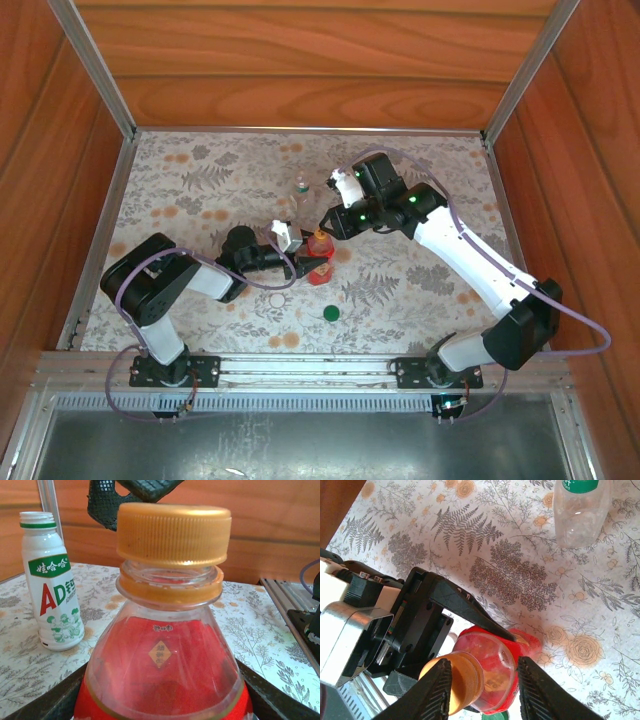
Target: Screw on the bottle caps
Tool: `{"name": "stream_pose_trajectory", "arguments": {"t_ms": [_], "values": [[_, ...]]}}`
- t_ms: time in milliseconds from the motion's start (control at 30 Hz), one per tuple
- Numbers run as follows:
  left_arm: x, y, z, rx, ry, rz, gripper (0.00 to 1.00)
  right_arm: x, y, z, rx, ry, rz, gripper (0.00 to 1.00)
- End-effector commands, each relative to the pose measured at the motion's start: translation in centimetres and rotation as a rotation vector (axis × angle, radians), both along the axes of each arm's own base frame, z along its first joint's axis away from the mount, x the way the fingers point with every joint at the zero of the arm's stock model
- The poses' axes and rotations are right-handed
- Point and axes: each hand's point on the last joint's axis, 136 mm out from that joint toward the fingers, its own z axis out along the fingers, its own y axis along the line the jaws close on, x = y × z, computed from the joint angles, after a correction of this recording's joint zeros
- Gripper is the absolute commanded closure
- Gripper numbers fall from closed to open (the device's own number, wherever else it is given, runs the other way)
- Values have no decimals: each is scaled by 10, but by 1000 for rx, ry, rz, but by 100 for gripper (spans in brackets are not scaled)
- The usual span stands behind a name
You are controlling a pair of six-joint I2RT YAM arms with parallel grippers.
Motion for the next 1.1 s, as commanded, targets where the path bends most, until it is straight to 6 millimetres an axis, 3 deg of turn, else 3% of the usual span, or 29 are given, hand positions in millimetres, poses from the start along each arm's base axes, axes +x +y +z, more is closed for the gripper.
{"name": "stream_pose_trajectory", "arguments": {"t_ms": [0,133,267,533,767,1067], "values": [[-11,-2,-9,28,61,-53,39,-3,-2,18,24,-41,12,55],[-11,0,-9,34,45,-39,38,-9,-6,31,26,-134,82,45],[-13,4,-10,69,25,-25,38,-27,-12,43,23,-234,220,36],[-21,12,-5,140,-25,-24,39,-80,-20,49,33,-467,633,38],[-32,21,-2,157,-44,-31,39,-81,-20,36,-61,-527,802,34],[-38,28,-11,193,-48,-26,40,-76,5,17,-148,-501,950,37]]}}
